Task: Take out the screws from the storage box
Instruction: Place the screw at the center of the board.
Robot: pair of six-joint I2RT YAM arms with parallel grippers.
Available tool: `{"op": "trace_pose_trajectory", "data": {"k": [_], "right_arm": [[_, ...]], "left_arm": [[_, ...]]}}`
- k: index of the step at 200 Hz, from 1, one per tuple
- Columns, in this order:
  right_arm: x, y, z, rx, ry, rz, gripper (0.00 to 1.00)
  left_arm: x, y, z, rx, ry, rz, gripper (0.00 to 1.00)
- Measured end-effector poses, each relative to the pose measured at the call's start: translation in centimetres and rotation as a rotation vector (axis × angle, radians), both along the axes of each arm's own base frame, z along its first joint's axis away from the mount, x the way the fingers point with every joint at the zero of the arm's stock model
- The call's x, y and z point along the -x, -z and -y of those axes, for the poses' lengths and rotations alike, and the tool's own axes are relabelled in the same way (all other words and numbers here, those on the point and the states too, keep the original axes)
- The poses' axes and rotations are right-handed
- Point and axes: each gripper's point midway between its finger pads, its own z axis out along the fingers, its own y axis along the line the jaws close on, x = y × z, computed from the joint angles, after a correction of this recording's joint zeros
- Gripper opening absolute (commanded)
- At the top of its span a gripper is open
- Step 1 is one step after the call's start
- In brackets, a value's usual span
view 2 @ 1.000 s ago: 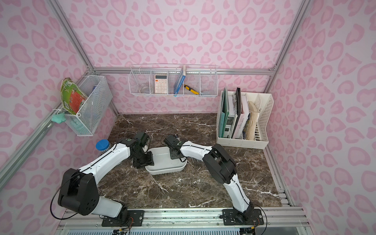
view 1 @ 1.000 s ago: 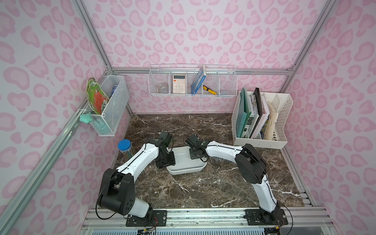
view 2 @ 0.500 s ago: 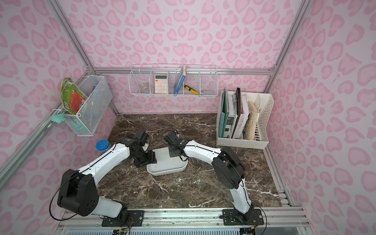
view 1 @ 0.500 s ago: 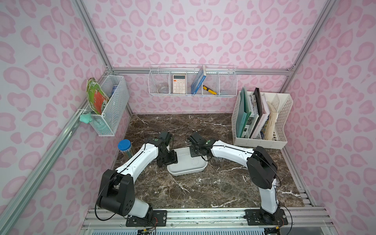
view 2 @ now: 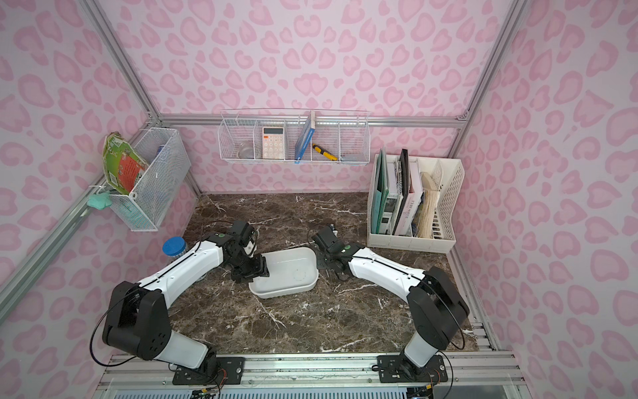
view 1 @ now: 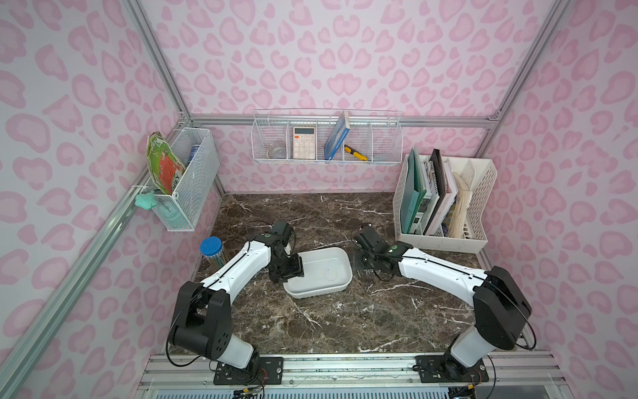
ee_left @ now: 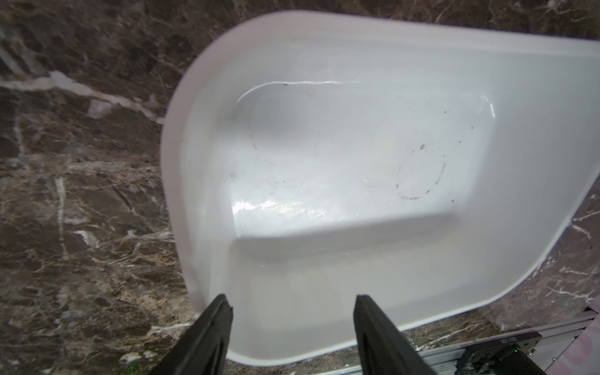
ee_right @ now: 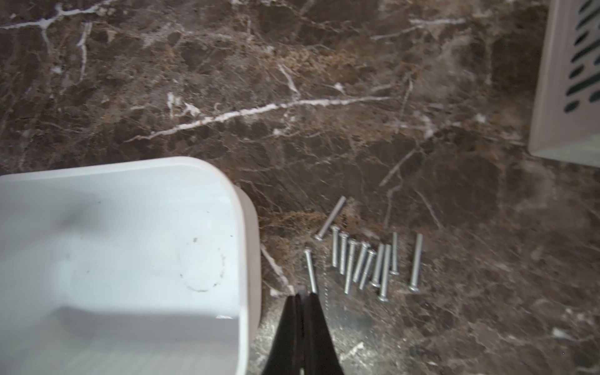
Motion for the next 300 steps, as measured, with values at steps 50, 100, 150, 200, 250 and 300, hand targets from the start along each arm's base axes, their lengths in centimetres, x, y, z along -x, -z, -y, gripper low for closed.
{"op": "trace_pose_trajectory", "data": {"k": [50,100,150,200,250,300], "right_arm": [[1.3,3.5,3.6,-0.006,0.052,-0.078,0.05],[1.1,6.4,3.1,-0.004,0.048,-0.132,0.07],[0.4,7.8,2.6,-0.004,0.053,-0.144,0.13],[0.2,7.3,2.5,-0.015,0.052,-0.13,0.26],[-0.3,2.9,2.4,-0.075,0.052,-0.036,0.29],[1.2,-5.1,6.0,-0.166,0.093,0.21,0.33]], "left_arm": [[-1.5,-1.3,2.0,0.097,0.043,0.045,0.65],[-2.1,-3.7,1.9,0.108,0.059,0.17,0.66],[-2.2,-7.0,-0.6,0.034,0.002,0.399,0.69],[-2.1,-9.0,-3.3,-0.041,-0.077,0.595,0.7],[-2.1,-10.4,-6.4,-0.15,-0.199,0.716,0.71],[-0.7,-11.8,-11.2,-0.319,-0.376,0.844,0.99]]}}
